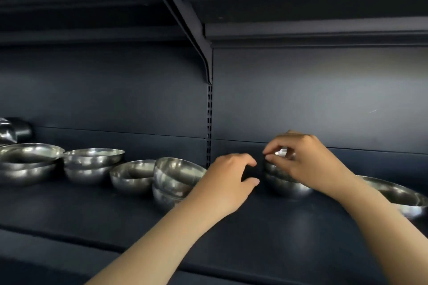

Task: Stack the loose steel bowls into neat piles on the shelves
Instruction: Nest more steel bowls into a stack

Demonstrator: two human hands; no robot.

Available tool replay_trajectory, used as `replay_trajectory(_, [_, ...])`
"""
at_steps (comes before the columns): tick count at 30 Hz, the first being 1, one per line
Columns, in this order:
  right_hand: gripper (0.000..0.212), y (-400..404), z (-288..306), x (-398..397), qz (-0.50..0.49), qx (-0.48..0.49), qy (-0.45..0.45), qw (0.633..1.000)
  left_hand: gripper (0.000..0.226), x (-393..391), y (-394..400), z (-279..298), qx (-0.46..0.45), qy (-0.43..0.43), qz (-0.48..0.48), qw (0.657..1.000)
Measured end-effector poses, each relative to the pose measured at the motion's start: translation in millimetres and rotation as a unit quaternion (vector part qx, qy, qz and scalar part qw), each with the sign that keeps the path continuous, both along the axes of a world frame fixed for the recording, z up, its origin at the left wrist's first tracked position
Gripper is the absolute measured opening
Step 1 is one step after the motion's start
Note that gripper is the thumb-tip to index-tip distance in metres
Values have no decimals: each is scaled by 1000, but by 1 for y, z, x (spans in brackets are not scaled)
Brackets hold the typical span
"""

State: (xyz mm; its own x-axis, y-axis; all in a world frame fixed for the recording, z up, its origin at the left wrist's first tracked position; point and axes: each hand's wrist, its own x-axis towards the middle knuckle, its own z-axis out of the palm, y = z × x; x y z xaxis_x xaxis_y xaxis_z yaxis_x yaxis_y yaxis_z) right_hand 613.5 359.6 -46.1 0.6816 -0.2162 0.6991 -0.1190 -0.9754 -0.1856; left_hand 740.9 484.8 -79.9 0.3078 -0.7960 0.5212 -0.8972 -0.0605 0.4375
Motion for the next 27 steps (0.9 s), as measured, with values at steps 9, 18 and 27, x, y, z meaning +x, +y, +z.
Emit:
replay_trajectory(9, [25, 101, -13, 33, 45, 9, 90, 995, 33, 103, 121, 36, 67, -108, -20, 992])
replay_trajectory(18, [24, 134, -10, 77, -61, -3, 167, 984, 15, 146, 103, 26, 117, -196, -134, 964])
replay_trajectory(27, [18, 136, -5, 78, -106, -48, 191, 975, 13, 149, 98, 23, 73, -208, -174, 960])
